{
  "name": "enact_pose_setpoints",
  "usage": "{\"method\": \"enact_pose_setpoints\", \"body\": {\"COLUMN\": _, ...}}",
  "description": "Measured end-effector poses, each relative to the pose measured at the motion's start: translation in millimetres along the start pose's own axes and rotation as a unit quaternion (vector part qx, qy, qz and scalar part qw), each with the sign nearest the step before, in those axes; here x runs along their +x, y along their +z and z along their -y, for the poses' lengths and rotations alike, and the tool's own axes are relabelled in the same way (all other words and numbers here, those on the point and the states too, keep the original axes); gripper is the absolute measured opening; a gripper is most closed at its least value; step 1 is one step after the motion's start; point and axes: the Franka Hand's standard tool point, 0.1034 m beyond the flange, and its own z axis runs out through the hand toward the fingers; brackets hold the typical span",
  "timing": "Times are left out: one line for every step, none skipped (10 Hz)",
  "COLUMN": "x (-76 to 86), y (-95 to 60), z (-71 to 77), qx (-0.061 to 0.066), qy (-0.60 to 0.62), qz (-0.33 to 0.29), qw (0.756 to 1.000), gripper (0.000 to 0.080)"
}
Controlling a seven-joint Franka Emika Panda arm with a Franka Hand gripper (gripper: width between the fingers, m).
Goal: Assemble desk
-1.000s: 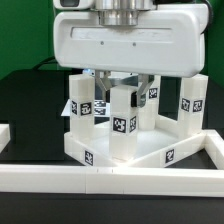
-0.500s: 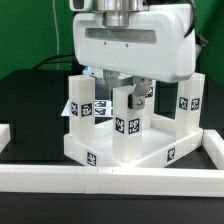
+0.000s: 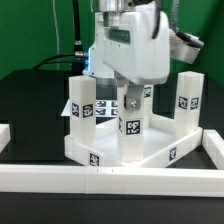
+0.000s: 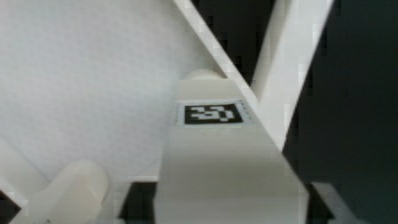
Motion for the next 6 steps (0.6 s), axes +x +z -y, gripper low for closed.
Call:
{"method": "enact_pose_setpoints", "body": {"x": -0.4, "y": 0.1, "z": -0.1, "qx": 0.0, "qy": 0.034, "qz": 0.002, "qw": 0.999, "gripper": 0.029}}
{"method": "enact_pose_setpoints", "body": {"x": -0.8, "y": 0.2, "z": -0.2, "qx": 0.001, "qy": 0.059, "qz": 0.005, "qw": 0.998, "gripper": 0.029}}
{"method": "enact_pose_setpoints", "body": {"x": -3.2, "y": 0.8, "z": -0.1, "qx": 0.0, "qy": 0.124, "qz": 0.009, "qw": 0.992, "gripper": 0.029}}
{"method": "enact_pose_setpoints", "body": {"x": -4.7, "y": 0.9, "z": 0.2, "qx": 0.0, "qy": 0.142, "qz": 0.009, "qw": 0.99, "gripper": 0.029}}
{"method": "enact_pose_setpoints", "body": {"x": -4.5, "y": 0.9, "z": 0.1, "qx": 0.0, "qy": 0.132, "qz": 0.009, "qw": 0.991, "gripper": 0.03}}
{"method": "enact_pose_setpoints", "body": {"x": -4.6, "y": 1.1, "z": 0.0, "qx": 0.0, "qy": 0.119, "qz": 0.009, "qw": 0.993, "gripper": 0.03}}
